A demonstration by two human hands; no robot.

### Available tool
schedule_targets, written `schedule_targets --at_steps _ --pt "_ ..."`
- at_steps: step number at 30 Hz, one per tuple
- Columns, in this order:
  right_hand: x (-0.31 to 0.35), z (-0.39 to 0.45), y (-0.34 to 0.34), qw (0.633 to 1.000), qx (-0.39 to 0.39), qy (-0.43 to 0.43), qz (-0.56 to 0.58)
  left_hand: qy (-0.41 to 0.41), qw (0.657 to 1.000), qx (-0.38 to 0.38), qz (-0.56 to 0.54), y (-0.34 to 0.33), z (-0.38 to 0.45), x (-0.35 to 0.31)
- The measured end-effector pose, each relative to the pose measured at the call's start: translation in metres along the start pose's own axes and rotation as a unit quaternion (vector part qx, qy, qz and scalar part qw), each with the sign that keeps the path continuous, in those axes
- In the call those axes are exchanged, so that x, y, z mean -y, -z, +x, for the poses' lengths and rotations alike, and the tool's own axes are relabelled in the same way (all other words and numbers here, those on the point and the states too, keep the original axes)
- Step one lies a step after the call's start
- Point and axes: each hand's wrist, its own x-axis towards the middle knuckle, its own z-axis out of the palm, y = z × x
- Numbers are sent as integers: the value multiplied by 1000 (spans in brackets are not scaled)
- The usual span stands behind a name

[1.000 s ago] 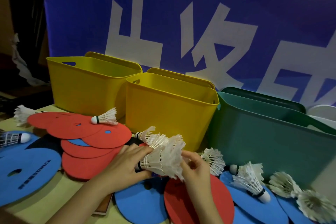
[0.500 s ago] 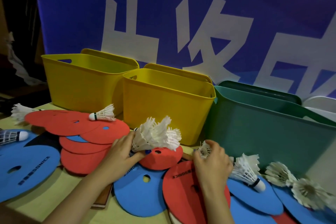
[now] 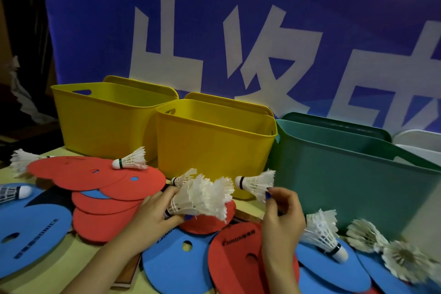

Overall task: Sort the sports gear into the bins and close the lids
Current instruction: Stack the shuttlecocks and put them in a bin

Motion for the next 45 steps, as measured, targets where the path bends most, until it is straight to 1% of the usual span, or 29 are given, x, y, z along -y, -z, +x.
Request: schedule_targets --at_steps 3,5,6,10,13,18,21,23,25,27,29,32,35,37,39,42,43,45 --pt "3 0 -3 993 61 -49 91 4 1000 9 15 -1 1 2" --pt "3 0 -5 984 109 -78 121 7 1000 6 13 -2 3 5" --pt "1 0 -6 982 118 -83 124 6 1000 7 9 -3 3 7" --pt "0 2 -4 982 111 -85 130 14 1000 7 -13 -2 3 4" --pt "5 3 -4 965 151 -123 176 10 1000 12 -12 -1 2 1" --pt "6 -15 -15 949 267 -108 129 7 1000 12 -20 4 -3 -13" --pt "7 -20 -18 941 306 -88 117 9 1000 19 6 6 -4 -18" --pt "7 -21 -18 935 320 -89 126 1 1000 18 1 7 -6 -23" --pt "7 -22 -18 934 321 -82 135 -14 999 0 -30 8 -7 -27" --pt "9 -23 -17 941 306 -66 130 -25 997 -21 -65 8 -8 -28" --pt "10 -22 -15 949 275 -73 134 -23 992 -51 -112 9 -8 -30" --pt "11 -16 -13 956 196 -126 175 4 968 -130 -213 12 -5 -35" --pt "5 -8 -13 960 133 -186 164 40 940 -201 -274 15 -1 -32" --pt "-2 -7 -14 958 137 -204 149 73 929 -228 -283 17 1 -30" --pt "-11 -9 -17 957 168 -202 123 93 907 -258 -319 20 2 -28" --pt "-21 -18 -23 957 243 -160 7 103 867 -285 -395 25 4 -31" --pt "-22 -19 -26 957 248 -147 -31 108 852 -293 -420 26 4 -29" --pt "-16 -16 -33 962 226 -125 -87 114 826 -313 -455 26 5 -24"
